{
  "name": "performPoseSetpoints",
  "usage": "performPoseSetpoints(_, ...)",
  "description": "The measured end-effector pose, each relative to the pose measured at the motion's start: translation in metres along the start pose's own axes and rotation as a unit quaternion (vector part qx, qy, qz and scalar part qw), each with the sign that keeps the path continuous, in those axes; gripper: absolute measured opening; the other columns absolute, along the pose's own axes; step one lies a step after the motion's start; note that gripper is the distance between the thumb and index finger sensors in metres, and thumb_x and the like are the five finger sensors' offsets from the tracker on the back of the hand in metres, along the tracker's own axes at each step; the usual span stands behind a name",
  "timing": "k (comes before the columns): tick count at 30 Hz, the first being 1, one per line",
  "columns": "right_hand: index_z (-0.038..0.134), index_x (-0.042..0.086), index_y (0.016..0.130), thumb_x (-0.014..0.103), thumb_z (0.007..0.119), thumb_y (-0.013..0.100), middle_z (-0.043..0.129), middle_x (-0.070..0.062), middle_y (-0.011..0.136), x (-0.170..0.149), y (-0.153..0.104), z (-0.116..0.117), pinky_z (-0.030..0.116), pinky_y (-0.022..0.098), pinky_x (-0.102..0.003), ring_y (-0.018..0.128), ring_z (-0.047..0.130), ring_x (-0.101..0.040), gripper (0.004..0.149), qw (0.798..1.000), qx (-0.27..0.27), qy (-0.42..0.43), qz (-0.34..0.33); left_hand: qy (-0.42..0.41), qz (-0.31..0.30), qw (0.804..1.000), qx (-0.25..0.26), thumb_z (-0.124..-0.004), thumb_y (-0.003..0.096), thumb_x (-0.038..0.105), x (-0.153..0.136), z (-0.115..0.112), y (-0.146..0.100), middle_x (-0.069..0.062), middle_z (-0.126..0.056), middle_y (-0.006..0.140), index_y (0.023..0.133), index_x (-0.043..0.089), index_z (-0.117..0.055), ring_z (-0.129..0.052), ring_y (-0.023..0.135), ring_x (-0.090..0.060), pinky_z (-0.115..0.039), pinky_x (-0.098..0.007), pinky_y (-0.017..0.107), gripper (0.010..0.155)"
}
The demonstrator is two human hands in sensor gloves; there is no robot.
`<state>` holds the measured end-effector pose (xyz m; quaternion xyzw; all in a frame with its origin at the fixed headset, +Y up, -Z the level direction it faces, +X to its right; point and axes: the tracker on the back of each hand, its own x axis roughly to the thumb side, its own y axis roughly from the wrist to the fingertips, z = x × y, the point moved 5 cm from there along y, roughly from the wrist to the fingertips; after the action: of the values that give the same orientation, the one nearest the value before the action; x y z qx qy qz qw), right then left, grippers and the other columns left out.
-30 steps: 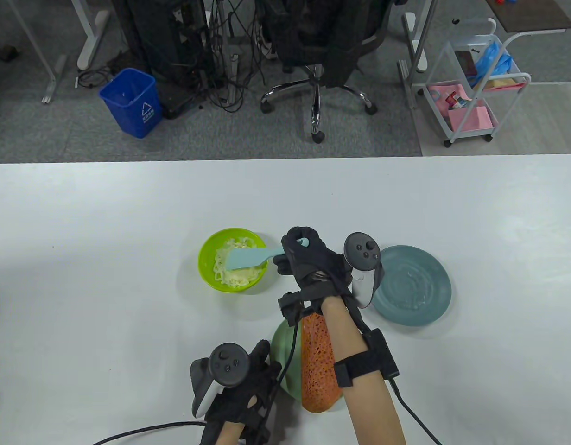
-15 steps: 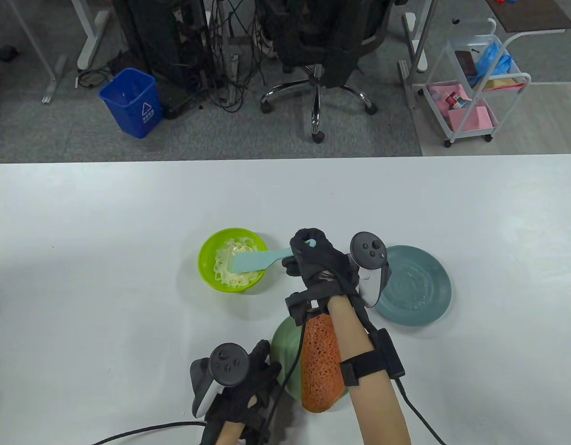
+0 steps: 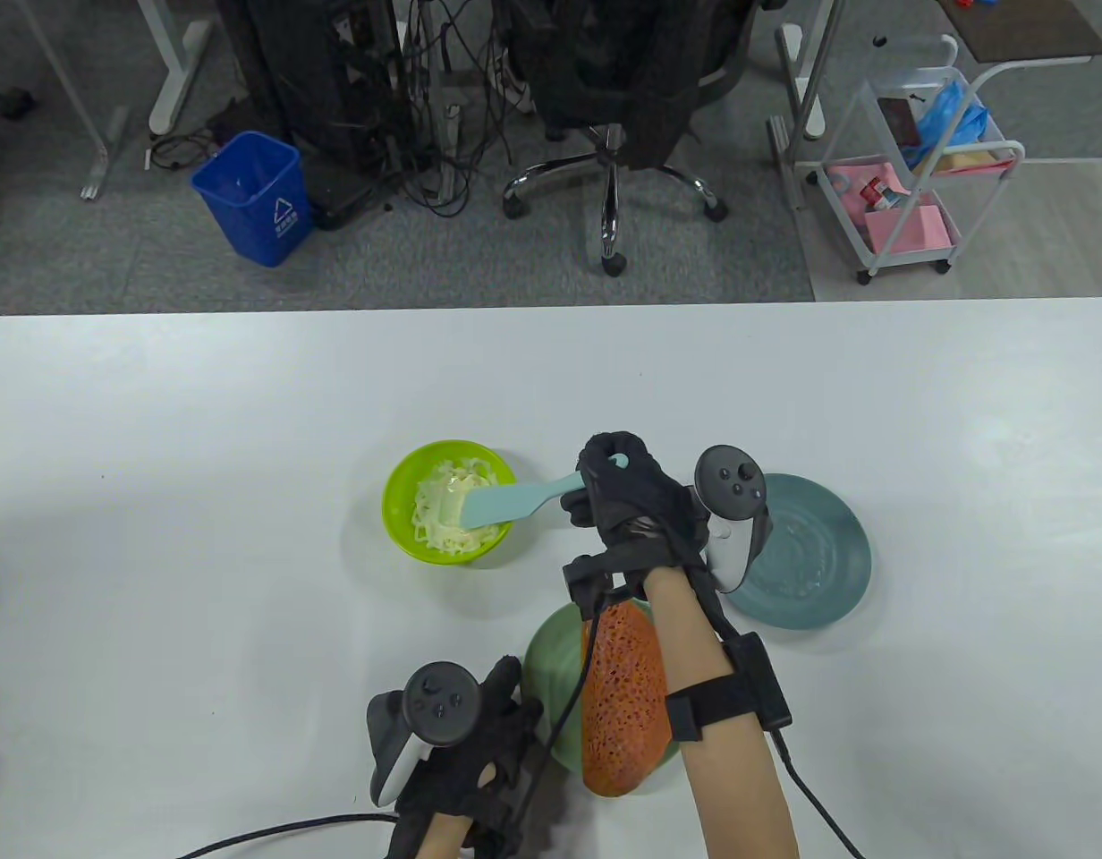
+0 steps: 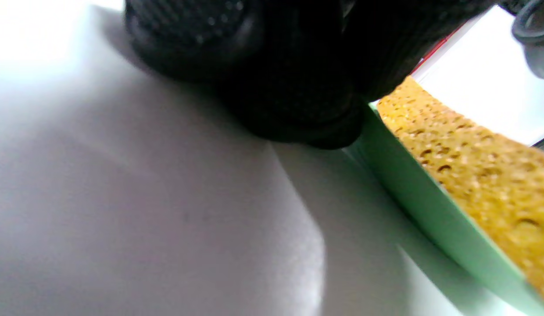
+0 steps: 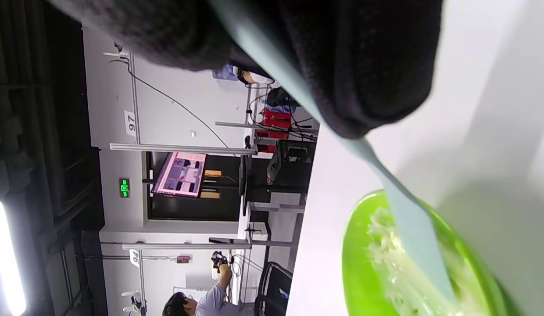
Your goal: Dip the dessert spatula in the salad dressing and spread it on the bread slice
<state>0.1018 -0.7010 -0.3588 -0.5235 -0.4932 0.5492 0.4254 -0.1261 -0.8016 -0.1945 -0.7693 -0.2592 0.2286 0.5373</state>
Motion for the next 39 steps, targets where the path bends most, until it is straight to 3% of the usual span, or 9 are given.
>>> performPoseSetpoints(9,0.067,0.014,0.093,0.037,0.075,0.061,0.072,-0.025,0.089,-0.004,-0.004,-0.023,0.09,0.039,-0.041,0.055,0.098,-0.048,0.04,0.999,-0.021,0.033,0.004,0.0,0.0,1.0,0.0,-0.083,0.0579,0.043,0.0,0.0,0.0,0.005,-0.101,0.063,0.107,0.01,-0.067,-0.107,0.036,-0.009,-0.093,-0.028,0.029,0.061)
performPoseSetpoints(20,0.065,0.016,0.094,0.041,0.072,0.063,0.072,-0.023,0.09,-0.016,-0.016,-0.061,0.092,0.04,-0.037,0.056,0.099,-0.044,0.04,0.97,0.025,0.241,-0.007,0.003,0.001,1.0,0.001,-0.083,0.058,0.043,0.0,0.0,0.0,0.006,-0.101,0.063,0.107,0.009,-0.067,-0.107,0.036,-0.009,-0.093,-0.028,0.029,0.062)
performPoseSetpoints(28,0.068,0.016,0.091,0.043,0.074,0.062,0.075,-0.023,0.087,-0.014,-0.044,-0.099,0.093,0.037,-0.036,0.051,0.102,-0.043,0.04,0.965,0.045,0.257,-0.036,0.006,0.0,1.0,0.004,-0.083,0.058,0.043,0.0,0.0,0.0,0.006,-0.101,0.063,0.107,0.009,-0.067,-0.107,0.036,-0.009,-0.093,-0.028,0.029,0.062)
performPoseSetpoints(39,0.076,0.015,0.084,0.046,0.083,0.057,0.083,-0.021,0.078,-0.046,-0.089,-0.155,0.095,0.026,-0.033,0.038,0.106,-0.04,0.042,0.962,0.022,0.262,-0.079,0.011,0.0,1.0,0.007,-0.083,0.0581,0.043,0.0,-0.001,-0.001,0.006,-0.101,0.064,0.107,0.009,-0.067,-0.107,0.036,-0.009,-0.093,-0.028,0.03,0.062)
